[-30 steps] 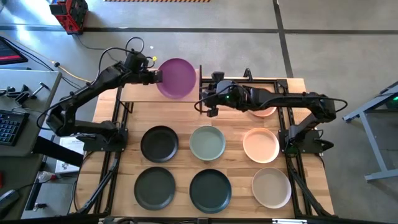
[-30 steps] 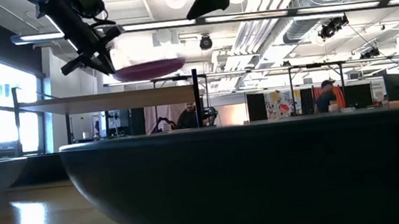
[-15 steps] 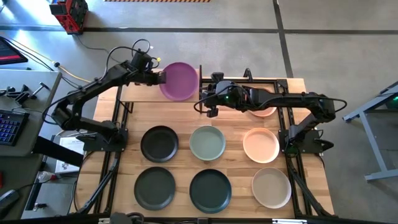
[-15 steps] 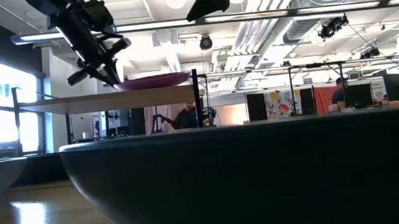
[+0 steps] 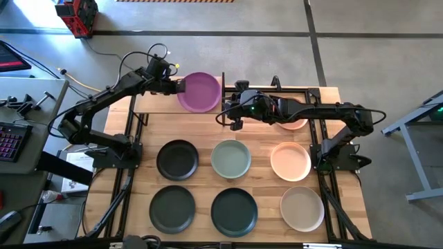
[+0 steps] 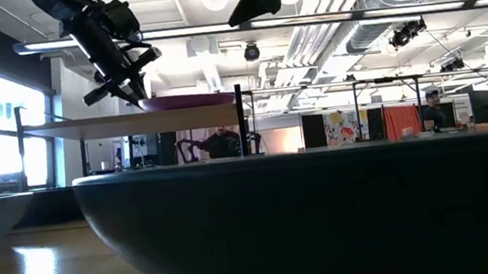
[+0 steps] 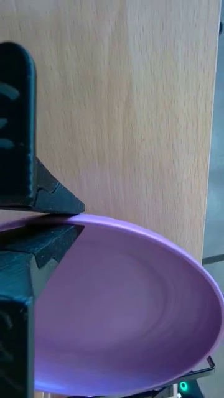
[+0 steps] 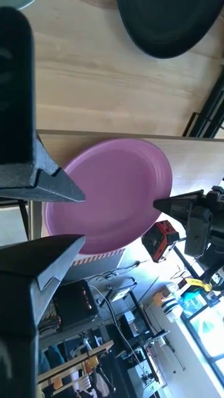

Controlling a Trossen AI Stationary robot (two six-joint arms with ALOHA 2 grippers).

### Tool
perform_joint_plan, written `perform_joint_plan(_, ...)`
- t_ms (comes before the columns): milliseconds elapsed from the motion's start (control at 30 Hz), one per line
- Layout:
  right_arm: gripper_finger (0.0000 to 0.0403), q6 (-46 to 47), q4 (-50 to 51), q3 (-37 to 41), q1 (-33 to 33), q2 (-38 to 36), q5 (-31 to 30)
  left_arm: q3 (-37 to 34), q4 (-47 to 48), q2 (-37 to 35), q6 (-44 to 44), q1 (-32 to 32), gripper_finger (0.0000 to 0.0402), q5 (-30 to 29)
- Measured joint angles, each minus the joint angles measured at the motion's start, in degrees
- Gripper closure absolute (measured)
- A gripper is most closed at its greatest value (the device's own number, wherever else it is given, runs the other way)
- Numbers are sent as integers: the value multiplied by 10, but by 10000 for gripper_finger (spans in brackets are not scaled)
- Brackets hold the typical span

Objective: Place and stack plates onto a shelf
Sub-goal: Put the violet plate on the shelf

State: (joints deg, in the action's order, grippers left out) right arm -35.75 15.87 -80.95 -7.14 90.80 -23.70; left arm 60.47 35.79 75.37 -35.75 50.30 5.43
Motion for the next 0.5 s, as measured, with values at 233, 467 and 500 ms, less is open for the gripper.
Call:
perform_joint_plan(233,320,0,0,0,0,0,0,0,-1,0,6,1,385,0)
perform_joint_plan(467,320,25,2,0,0,0,0,0,-1,0,0,12,384,40)
perform_joint_plan(500,320,28,2,0,0,0,0,0,-1,0,0,12,384,43)
